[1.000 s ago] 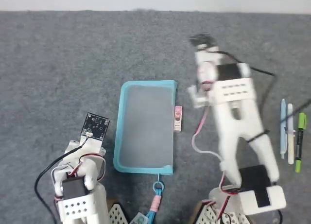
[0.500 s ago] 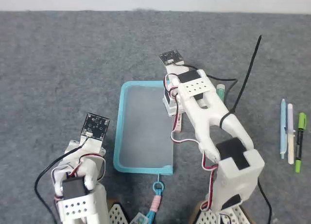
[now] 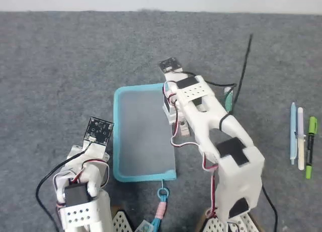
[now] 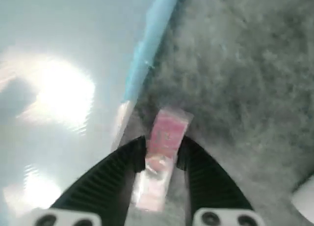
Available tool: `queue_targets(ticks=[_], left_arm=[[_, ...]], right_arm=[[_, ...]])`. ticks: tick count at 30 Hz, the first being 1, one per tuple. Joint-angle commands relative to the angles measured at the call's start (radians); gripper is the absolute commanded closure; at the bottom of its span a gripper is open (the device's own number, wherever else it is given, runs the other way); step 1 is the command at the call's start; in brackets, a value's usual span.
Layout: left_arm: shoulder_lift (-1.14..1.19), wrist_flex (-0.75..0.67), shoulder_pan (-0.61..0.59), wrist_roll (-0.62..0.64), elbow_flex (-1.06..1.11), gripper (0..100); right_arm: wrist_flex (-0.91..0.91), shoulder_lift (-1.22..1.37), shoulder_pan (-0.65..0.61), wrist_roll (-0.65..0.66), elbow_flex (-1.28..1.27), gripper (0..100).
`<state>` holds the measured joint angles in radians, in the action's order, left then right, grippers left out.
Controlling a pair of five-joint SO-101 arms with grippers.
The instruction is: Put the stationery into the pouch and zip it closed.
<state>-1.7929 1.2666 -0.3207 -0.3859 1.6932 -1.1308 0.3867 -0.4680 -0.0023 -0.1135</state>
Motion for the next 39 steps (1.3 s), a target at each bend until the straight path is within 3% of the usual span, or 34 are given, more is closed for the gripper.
queue_targets(ticks=[1, 4, 7, 13, 23, 31, 39], left_arm=[[-0.008, 0.003, -0.003, -0.011, -0.005, 99], [-0.008, 0.003, -0.003, -0.011, -0.005, 99], [-0.008, 0.003, -0.003, -0.011, -0.005, 99], [-0.008, 0.003, -0.003, -0.011, -0.005, 99], [-0.008, 0.003, -0.003, -0.011, -0.005, 99], [-0.008, 0.003, -0.003, -0.011, -0.005, 99], [-0.008, 0.003, -0.003, -0.011, -0.005, 99]], right_arm=[[0.002, 0.036, -0.013, -0.014, -0.011, 88.0], [-0.004, 0.033, -0.01, -0.012, -0.015, 88.4], [-0.033, 0.03, 0.016, -0.009, -0.008, 96.3], [-0.196, -0.07, 0.185, -0.003, 0.081, 99.1], [-0.367, -0.417, 0.647, 0.362, 0.098, 99.1], [-0.186, -0.332, 0.958, 0.612, 0.031, 99.1], [-0.041, -0.154, 0.992, 0.632, 0.032, 98.9]])
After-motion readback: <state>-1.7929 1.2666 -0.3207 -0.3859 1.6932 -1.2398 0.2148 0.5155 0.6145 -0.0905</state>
